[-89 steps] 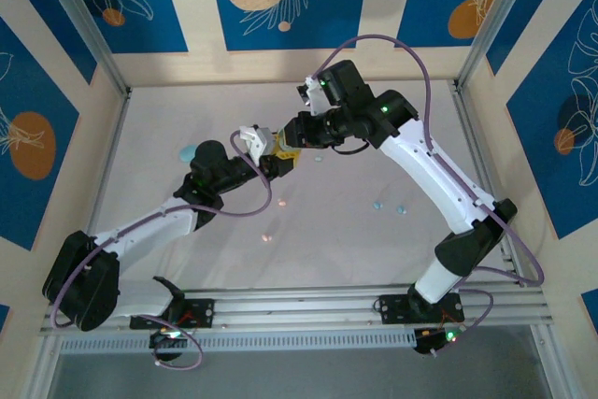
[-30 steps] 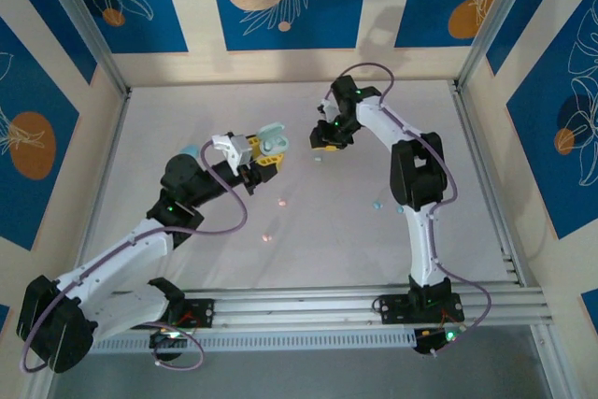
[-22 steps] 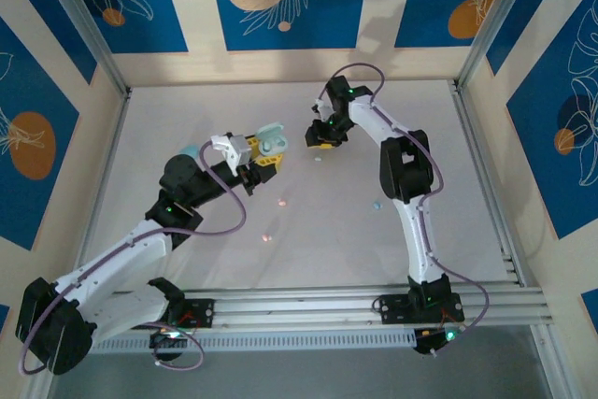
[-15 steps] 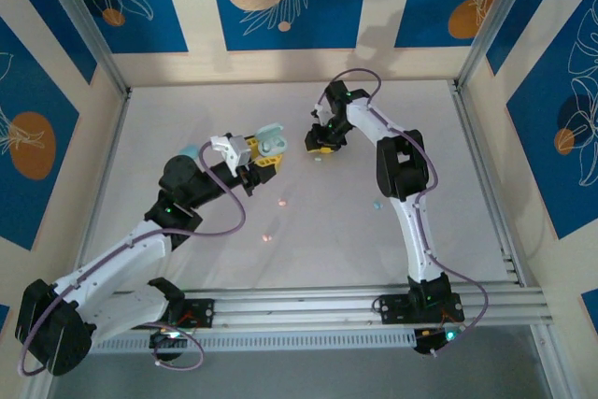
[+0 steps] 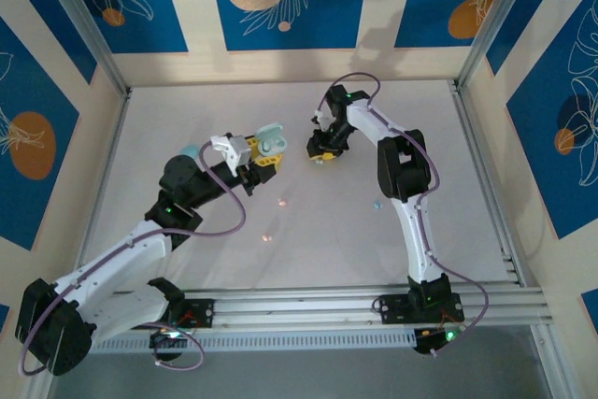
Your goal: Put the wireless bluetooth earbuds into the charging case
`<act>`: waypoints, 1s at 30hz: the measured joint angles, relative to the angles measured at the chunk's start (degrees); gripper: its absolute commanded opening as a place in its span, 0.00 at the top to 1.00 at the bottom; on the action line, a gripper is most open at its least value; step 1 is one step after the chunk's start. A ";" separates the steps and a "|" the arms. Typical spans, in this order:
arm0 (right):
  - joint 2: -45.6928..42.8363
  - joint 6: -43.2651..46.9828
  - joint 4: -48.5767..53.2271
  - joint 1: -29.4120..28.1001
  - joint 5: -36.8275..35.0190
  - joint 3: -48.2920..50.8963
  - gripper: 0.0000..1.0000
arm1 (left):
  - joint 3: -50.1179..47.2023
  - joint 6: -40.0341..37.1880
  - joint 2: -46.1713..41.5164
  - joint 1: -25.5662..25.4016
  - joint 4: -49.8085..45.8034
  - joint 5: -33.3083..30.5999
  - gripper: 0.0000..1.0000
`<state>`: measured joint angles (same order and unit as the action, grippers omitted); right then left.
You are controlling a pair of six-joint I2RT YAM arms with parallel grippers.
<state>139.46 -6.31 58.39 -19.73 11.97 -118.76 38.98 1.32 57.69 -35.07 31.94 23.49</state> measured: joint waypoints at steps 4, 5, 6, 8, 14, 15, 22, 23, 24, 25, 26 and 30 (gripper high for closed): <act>-0.70 0.39 1.57 -0.48 -1.64 0.98 0.57 | 0.00 0.00 0.94 0.00 0.04 0.00 0.63; -0.76 0.39 1.51 -0.63 -2.21 0.98 0.57 | 0.00 0.00 1.01 0.00 0.04 0.00 0.63; -0.94 0.37 1.66 -0.87 -3.13 0.98 0.57 | 0.00 0.02 1.01 0.00 0.02 0.00 0.63; -1.14 0.35 2.12 -1.36 -5.31 0.94 0.57 | 0.00 0.02 1.01 0.00 0.13 0.00 0.63; -1.22 -0.52 3.80 -3.91 -14.60 -0.98 0.57 | 0.00 0.00 0.98 0.00 0.11 0.00 0.63; -1.22 -0.94 4.31 -4.42 -16.35 -1.64 0.58 | 0.00 0.00 0.98 0.00 0.13 -0.02 0.63; -0.76 -3.15 6.21 -6.99 -23.39 -6.56 0.61 | 0.00 0.00 0.98 0.00 0.13 -0.02 0.63; -0.50 -3.15 6.38 -7.34 -23.82 -6.91 0.62 | 0.00 0.00 0.98 0.00 0.13 -0.02 0.63; -0.07 -3.15 6.69 -7.65 -24.17 -7.34 0.63 | 0.00 0.00 0.96 0.00 0.13 -0.02 0.63; 0.33 -3.13 6.93 -7.80 -24.41 -7.67 0.64 | 0.00 0.00 0.98 0.00 0.13 -0.02 0.63; 0.92 -3.13 7.21 -8.07 -24.79 -8.15 0.64 | 0.00 -0.02 0.96 0.00 0.13 -0.02 0.63; 3.37 -3.10 8.50 -8.68 -26.05 -10.36 0.66 | 0.00 -0.02 0.79 0.00 0.15 -0.04 0.63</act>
<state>142.82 -9.41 66.89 -28.40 -14.09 -129.12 38.98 1.30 58.48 -35.07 32.10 23.44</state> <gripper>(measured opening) 0.355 0.366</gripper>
